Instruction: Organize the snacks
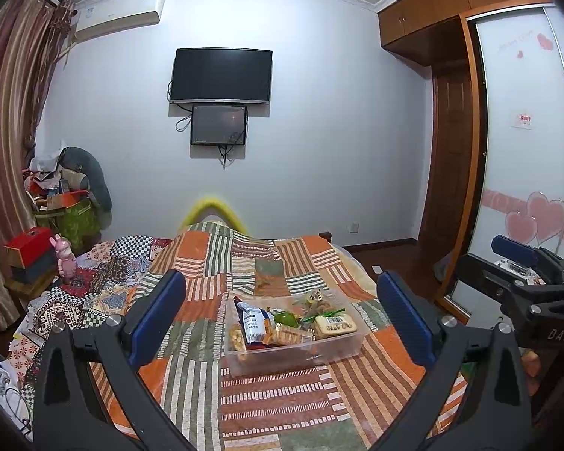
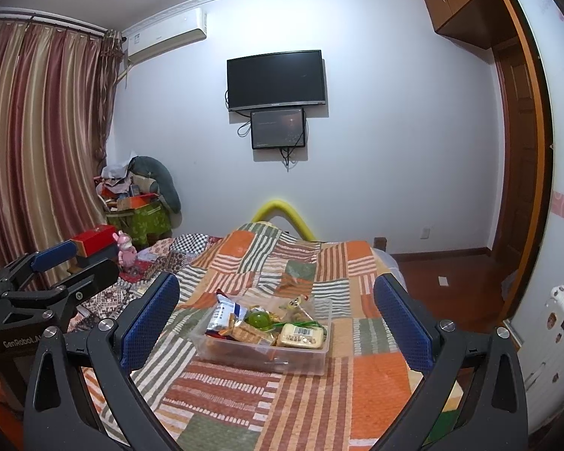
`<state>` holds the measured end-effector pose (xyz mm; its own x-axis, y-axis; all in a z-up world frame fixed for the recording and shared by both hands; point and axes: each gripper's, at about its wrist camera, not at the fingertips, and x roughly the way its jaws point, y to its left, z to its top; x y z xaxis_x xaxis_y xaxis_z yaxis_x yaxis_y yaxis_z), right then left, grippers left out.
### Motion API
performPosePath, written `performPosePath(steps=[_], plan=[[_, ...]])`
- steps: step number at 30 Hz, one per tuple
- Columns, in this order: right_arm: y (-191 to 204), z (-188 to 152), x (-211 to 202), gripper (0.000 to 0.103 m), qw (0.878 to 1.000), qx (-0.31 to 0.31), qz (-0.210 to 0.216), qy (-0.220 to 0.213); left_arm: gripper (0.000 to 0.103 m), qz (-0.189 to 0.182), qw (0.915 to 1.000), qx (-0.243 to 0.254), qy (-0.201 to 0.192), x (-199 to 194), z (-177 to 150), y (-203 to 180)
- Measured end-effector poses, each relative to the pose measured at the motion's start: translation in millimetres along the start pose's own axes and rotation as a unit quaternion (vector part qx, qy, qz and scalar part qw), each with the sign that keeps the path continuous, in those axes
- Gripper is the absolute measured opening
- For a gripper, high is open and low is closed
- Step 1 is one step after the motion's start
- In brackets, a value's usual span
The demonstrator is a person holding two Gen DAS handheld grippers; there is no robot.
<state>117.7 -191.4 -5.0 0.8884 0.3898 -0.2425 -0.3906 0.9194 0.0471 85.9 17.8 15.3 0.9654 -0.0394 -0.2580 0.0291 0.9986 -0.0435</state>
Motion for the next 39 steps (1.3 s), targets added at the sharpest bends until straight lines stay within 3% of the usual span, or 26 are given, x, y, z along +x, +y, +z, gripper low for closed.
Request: performPosePath(steps=[39], plan=[[-0.7,-0.8,2.7,0.103,1.0,0.001,-0.009,0.003,0.103,-0.001,0.9999,0.005,-0.014,-2.8,-2.9,-1.3]])
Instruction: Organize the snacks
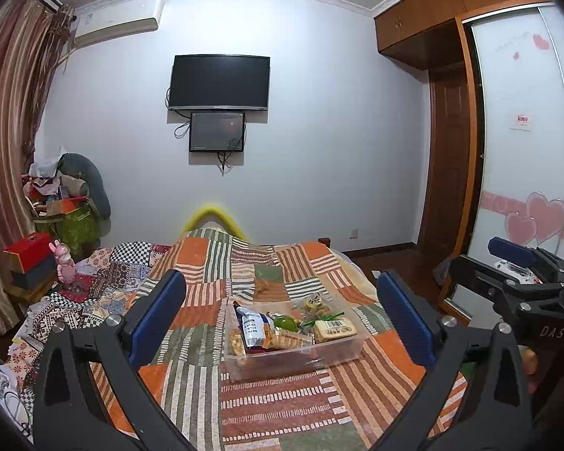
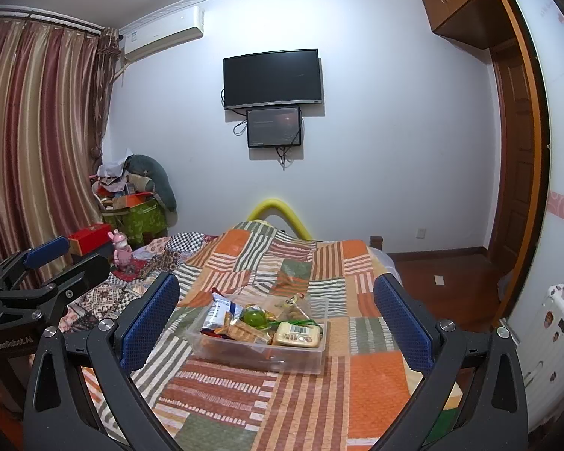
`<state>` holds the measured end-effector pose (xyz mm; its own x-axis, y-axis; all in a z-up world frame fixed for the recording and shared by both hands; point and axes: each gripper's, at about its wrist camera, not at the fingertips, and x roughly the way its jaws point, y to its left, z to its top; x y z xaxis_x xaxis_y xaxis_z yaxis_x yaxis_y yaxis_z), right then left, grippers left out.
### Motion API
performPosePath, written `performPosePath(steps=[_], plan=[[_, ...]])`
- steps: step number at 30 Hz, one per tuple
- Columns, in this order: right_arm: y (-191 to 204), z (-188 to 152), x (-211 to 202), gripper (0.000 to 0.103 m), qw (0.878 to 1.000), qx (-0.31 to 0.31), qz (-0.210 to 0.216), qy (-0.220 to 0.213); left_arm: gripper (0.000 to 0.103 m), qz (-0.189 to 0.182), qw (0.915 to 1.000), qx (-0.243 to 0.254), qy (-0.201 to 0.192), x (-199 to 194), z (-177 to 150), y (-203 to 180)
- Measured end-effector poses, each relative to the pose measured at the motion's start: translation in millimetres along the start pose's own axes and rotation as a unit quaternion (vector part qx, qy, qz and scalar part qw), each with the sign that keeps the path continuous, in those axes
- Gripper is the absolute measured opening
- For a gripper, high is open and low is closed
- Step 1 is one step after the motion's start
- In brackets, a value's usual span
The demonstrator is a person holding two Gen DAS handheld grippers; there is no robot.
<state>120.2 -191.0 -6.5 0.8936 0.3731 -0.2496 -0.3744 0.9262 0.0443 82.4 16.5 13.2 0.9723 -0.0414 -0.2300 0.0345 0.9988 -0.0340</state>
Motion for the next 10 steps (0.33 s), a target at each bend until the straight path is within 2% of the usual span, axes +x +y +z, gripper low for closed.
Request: performPosePath(steps=[10], plan=[[-1.4,-1.5,0.2,0.103,1.0,-0.001,-0.005,0.004,0.103,-0.006,0.9999,-0.001,0.011,3.8,-4.8,-2.1]])
